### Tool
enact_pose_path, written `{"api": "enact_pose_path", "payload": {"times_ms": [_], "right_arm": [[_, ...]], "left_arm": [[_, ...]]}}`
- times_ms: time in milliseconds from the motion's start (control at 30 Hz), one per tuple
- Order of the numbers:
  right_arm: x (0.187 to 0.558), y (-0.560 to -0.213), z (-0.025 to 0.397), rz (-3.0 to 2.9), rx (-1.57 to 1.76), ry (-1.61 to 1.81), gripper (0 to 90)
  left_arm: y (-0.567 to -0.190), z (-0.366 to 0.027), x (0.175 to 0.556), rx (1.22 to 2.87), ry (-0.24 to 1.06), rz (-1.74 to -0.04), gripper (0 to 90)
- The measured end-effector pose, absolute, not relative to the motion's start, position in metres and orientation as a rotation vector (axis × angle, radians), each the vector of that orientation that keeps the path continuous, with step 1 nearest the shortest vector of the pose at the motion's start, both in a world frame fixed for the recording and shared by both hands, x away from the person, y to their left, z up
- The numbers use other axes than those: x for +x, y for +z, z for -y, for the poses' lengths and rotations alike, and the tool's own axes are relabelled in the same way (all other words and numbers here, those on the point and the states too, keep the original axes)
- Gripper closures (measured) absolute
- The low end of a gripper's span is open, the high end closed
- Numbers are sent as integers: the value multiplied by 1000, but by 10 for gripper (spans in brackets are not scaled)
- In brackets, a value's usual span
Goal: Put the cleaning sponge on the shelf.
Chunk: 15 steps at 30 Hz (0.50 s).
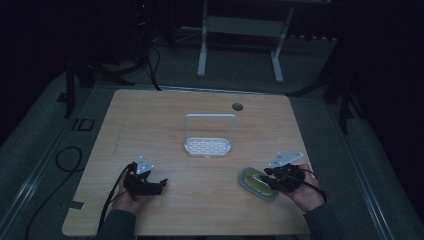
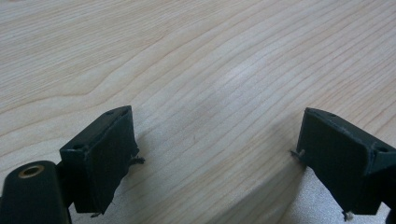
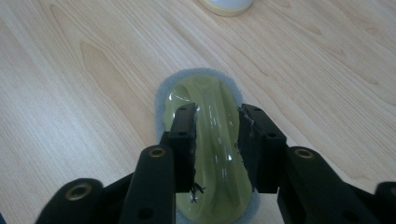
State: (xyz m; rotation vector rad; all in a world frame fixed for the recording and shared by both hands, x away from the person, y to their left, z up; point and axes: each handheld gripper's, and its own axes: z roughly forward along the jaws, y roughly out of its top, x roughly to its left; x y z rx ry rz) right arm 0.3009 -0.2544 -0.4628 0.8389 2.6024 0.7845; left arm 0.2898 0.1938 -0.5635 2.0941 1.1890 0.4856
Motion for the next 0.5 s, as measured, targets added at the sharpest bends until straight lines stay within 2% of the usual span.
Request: {"api": "enact_pose_path", "payload": {"times_ms": [500], "right_arm": [[319, -460, 251, -2718, 826, 716, 546]], "left_arm": [[-564, -194, 290, 2095, 485, -1189, 118]]}}
